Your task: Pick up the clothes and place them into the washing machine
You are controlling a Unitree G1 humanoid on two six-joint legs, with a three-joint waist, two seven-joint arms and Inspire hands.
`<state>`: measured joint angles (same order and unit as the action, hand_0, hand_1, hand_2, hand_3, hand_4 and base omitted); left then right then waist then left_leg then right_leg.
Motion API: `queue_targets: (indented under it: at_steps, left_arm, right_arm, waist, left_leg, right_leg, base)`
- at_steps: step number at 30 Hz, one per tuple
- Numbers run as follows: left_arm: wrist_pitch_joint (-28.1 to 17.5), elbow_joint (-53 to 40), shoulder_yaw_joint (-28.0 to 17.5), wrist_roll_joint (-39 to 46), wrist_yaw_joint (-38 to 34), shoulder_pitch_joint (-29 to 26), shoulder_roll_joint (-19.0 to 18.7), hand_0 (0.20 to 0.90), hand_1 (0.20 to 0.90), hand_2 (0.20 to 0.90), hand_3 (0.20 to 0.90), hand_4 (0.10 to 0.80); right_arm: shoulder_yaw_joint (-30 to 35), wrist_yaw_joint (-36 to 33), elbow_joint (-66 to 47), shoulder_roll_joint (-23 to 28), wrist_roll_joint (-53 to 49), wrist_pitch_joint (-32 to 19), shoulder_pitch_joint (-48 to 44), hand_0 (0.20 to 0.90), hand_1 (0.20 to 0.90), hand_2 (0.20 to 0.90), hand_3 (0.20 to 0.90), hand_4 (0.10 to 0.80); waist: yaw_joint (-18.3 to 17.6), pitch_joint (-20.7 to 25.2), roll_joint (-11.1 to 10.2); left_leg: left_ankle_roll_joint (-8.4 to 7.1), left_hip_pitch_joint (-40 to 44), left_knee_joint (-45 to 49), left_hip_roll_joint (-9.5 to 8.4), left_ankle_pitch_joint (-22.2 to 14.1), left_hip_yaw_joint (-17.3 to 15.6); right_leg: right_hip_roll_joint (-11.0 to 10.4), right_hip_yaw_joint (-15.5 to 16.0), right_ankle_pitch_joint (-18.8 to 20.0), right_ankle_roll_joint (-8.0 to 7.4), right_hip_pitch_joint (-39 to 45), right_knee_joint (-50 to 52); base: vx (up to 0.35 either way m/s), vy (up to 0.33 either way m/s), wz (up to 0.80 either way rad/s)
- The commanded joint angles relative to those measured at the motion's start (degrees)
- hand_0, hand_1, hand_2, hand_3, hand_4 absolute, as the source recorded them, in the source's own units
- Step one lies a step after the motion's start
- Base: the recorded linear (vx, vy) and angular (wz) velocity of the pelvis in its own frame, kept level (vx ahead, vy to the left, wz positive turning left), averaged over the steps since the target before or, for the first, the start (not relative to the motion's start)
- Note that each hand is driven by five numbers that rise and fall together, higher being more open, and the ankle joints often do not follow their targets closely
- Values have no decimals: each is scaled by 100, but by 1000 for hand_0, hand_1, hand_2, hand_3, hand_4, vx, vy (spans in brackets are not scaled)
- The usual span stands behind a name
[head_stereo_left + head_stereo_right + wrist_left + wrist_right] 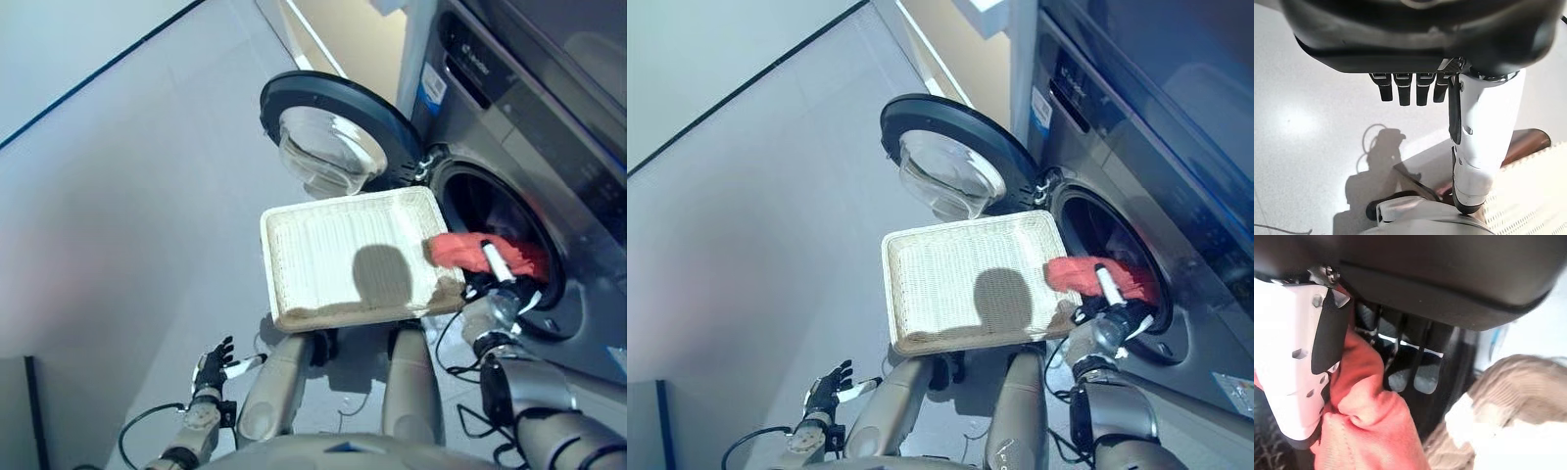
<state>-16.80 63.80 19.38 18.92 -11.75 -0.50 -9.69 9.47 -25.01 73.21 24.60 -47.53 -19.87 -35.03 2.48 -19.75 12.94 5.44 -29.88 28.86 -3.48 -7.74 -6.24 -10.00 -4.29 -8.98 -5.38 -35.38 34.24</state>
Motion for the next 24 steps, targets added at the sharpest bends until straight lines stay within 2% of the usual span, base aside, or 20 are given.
queue_targets:
  at_steps: [1,3,7,8,14,19,24]
  left_arm:
    - [-149,87,29,75,-57,36,-22,900,900,900,900,800]
    - [-146,90,46,85,-50,41,-20,900,900,900,900,800]
    - [-162,-10,128,117,-40,62,-25,900,900,900,900,800]
    - [-177,-87,206,108,-27,62,-43,900,900,900,900,800]
    - [-236,-373,296,111,-54,142,-174,900,900,900,900,800]
    - [-255,-283,224,115,-123,125,-184,900,900,900,900,800]
    - [-277,-286,192,122,-149,149,-175,900,900,900,900,800]
  right_arm:
    - [-104,-151,-218,1013,349,-457,-682,200,200,200,200,300]
    - [-269,-184,-225,1353,501,-413,-1011,200,200,200,200,300]
    - [-484,-265,-237,1684,686,-369,-1388,200,200,200,200,300]
    - [-627,-317,-292,1965,808,-356,-1612,200,200,200,200,300]
    - [-1169,-655,-485,2786,1262,-324,-2513,200,200,200,200,300]
    - [-1456,-804,-590,3052,1554,-303,-2917,200,200,200,200,300]
    - [-1507,-844,-539,3088,1579,-322,-3005,200,200,200,200,300]
  waist:
    - [24,-4,79]
    - [20,-10,95]
    - [46,-15,110]
    - [67,-10,105]
    - [85,24,142]
    - [63,-16,129]
    - [52,22,123]
  left_leg:
    - [-305,53,297,157,-264,166]
    - [-307,-17,252,175,-232,140]
    - [-315,-67,184,189,-186,118]
    - [-335,-87,111,191,-142,128]
    - [-390,-84,-124,177,-17,159]
    - [-400,-107,-231,185,54,113]
    - [-419,-114,-254,181,66,136]
  right_leg:
    - [134,107,23,115,386,-152]
    - [170,62,60,119,276,-164]
    - [200,50,102,124,201,-212]
    - [203,58,142,109,180,-268]
    - [220,86,239,90,168,-407]
    - [256,42,311,84,123,-493]
    - [255,32,329,91,129,-514]
  base:
    - [8,-42,-10]
    - [6,-40,-9]
    - [-1,-37,-18]
    - [3,-51,-14]
    - [3,-18,-1]
    - [-11,-1,-10]
    - [1,5,-3]
